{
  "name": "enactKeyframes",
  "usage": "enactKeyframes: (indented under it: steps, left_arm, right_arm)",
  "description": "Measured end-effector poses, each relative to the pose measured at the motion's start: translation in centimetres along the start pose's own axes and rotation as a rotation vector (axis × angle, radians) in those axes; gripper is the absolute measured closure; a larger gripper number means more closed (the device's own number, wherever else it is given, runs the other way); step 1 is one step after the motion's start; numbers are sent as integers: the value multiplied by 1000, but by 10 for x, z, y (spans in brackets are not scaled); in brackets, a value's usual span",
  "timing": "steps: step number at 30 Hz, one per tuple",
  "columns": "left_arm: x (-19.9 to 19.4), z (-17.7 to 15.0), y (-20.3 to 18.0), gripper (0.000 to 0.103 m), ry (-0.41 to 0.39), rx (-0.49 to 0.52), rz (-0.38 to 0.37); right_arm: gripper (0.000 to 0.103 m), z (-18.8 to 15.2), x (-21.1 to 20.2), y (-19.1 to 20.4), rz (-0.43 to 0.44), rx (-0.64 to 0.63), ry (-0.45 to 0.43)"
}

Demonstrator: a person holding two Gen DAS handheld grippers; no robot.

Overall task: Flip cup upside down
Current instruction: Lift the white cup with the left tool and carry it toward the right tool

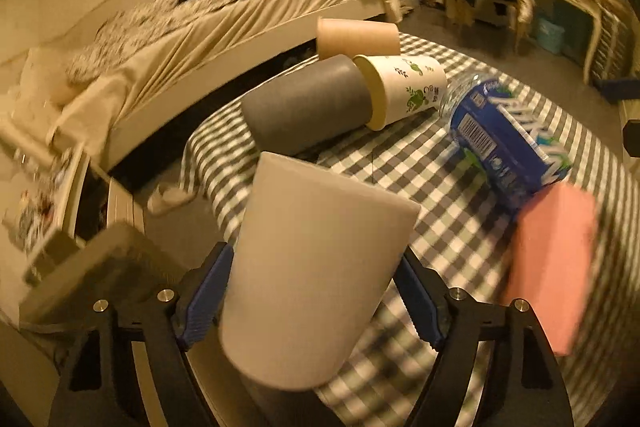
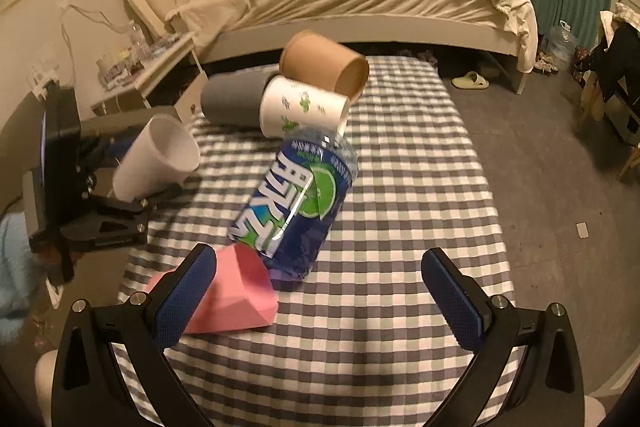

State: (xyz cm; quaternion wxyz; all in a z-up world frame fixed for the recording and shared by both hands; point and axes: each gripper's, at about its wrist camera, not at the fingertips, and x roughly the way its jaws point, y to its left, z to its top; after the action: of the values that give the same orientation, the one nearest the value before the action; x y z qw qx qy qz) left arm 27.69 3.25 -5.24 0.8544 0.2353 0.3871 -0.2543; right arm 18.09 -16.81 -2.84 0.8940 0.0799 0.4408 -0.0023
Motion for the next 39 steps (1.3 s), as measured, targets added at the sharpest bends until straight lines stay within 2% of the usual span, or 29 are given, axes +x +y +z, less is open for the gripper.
enactKeyframes:
  steps: [6,11,15,18,21,25,27,29,30,34,39]
  left_arm:
    - [-65,3,0,25,-12,-185,-54]
    - [-124,2,-19,26,-26,-235,-101]
    - [-158,-9,-49,26,9,-272,-151]
    - [-171,-29,-84,26,72,-289,-195]
    - [-165,-49,-119,27,146,-290,-210]
    - [-133,-71,-155,27,270,-386,-294]
    - [-116,-72,-168,27,296,-409,-306]
    - [-104,-67,-177,27,303,-414,-307]
    - [-102,-62,-181,27,281,-404,-280]
    - [-77,-43,-184,28,297,-427,-310]
    - [-45,-30,-184,28,304,-424,-252]
  right_arm:
    - [0,4,-45,-4,13,20,-73]
    - [0,-2,-86,-10,25,42,-127]
    - [0,-11,-120,-12,20,40,-175]
    - [0,-22,-142,-14,13,34,-196]
    - [0,-35,-156,-18,4,32,-205]
    - [0,-55,-158,-24,-8,32,-179]
    - [0,-63,-154,-28,-16,31,-162]
    - [0,-69,-151,-32,-24,29,-149]
    - [0,-71,-150,-35,-28,29,-146]
    - [0,-74,-146,-48,-35,51,-139]
    - [0,-70,-137,-62,-39,85,-130]
